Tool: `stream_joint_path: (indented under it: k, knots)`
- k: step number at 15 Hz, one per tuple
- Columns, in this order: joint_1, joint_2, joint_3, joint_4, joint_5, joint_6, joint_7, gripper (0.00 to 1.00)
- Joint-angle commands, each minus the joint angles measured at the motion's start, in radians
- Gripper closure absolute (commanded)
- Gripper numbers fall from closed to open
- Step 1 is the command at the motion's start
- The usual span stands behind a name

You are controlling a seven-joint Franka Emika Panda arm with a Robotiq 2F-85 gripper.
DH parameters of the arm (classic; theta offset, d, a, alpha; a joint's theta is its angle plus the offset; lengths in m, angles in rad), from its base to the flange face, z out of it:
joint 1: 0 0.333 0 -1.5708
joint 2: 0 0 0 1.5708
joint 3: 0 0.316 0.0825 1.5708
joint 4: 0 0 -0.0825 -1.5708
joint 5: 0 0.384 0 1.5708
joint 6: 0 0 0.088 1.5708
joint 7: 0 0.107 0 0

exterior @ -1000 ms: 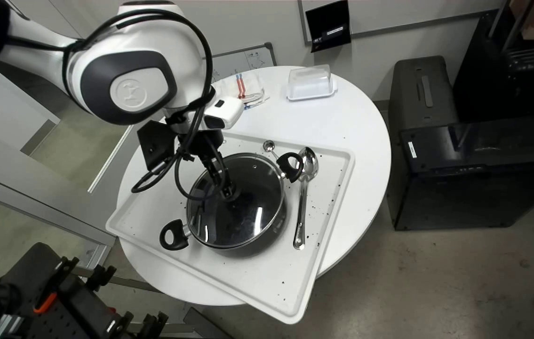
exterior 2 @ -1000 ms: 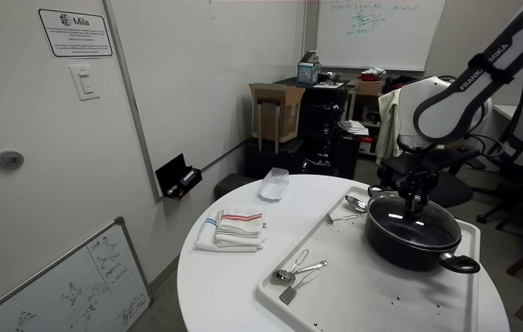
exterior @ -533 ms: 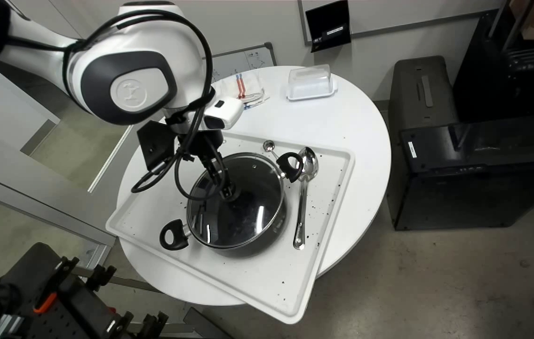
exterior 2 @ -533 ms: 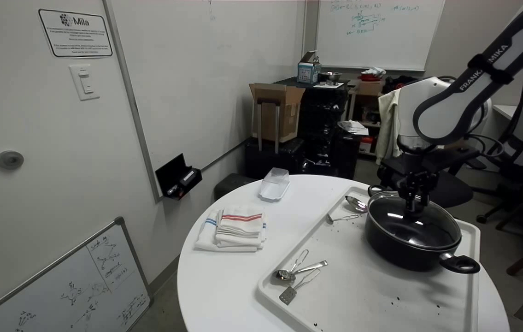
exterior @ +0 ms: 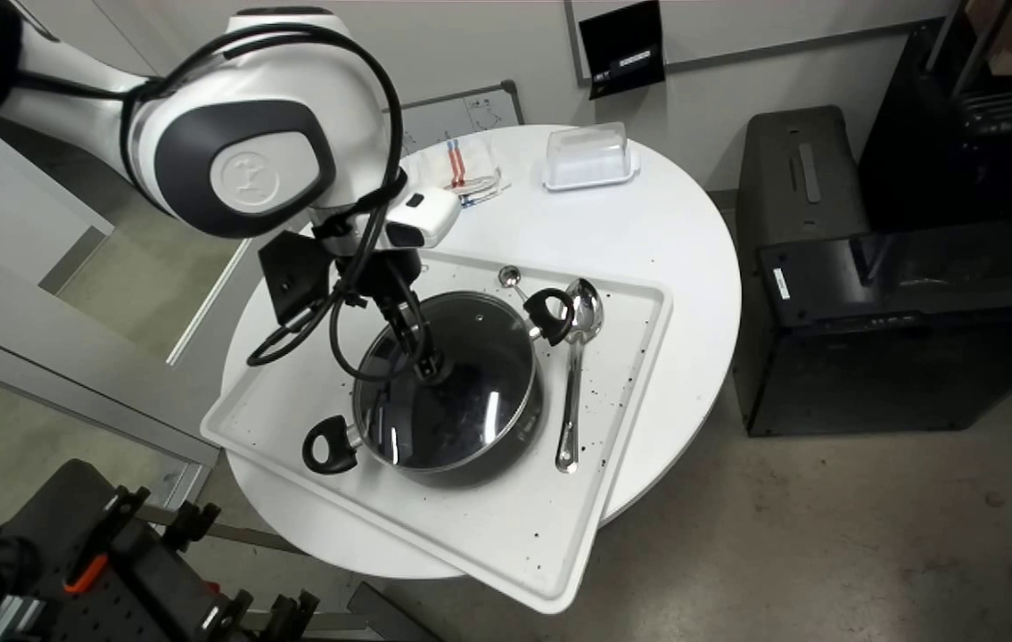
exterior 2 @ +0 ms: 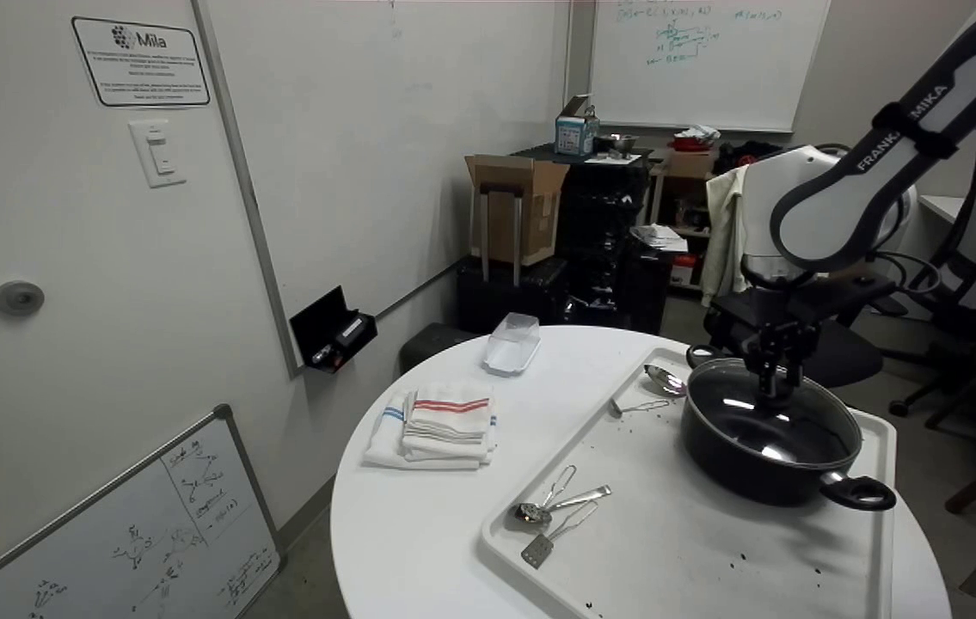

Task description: Put the clear lid on the black pot

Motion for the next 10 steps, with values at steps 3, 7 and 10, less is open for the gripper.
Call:
stream_joint_path:
  k: [3,7,10]
  knots:
    - [0.010,-0.010,-0.001,0.010,0.013,-0.036,0.006,0.76]
    - [0.005,-0.004,0.004,0.020,0.019,-0.061,0.000,0.76]
    - [0.002,-0.002,0.008,0.024,0.022,-0.082,-0.003,0.76]
